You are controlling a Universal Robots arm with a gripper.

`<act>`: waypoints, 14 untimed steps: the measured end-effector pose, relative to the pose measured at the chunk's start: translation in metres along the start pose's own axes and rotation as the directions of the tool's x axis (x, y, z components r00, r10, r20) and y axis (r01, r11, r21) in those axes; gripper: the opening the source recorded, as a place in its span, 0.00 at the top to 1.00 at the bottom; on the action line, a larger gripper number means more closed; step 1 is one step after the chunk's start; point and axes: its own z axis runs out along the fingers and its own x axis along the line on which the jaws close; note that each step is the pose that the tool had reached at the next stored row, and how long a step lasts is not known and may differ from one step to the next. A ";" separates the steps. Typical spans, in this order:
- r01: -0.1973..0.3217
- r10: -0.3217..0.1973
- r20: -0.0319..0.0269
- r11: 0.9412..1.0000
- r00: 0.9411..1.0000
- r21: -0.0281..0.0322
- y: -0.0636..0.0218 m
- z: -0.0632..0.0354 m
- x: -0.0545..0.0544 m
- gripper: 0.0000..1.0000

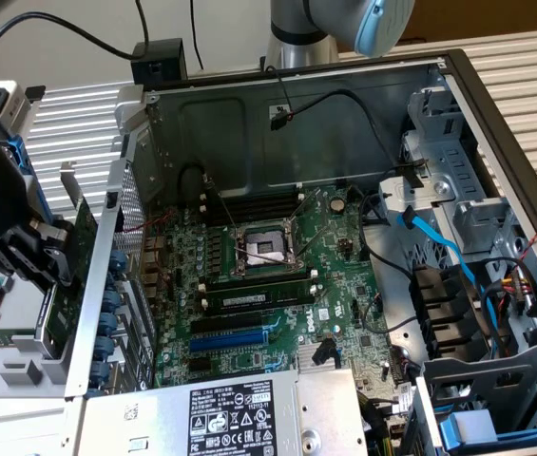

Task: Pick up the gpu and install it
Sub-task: 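Pick up the gpu and move the gpu toward the slot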

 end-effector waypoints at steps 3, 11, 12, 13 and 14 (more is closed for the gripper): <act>-0.001 0.001 -0.002 1.000 1.000 -0.005 0.0001 0.0001 0.000 0.61; -0.003 0.002 -0.006 1.000 1.000 -0.019 -0.0006 0.0010 -0.001 0.61; -0.003 0.003 -0.006 1.000 1.000 -0.019 -0.0007 0.0010 -0.001 0.61; -0.003 0.003 -0.006 1.000 1.000 -0.019 -0.0007 0.0010 -0.001 0.61; -0.003 0.003 -0.006 1.000 1.000 -0.019 -0.0007 0.0010 -0.001 0.61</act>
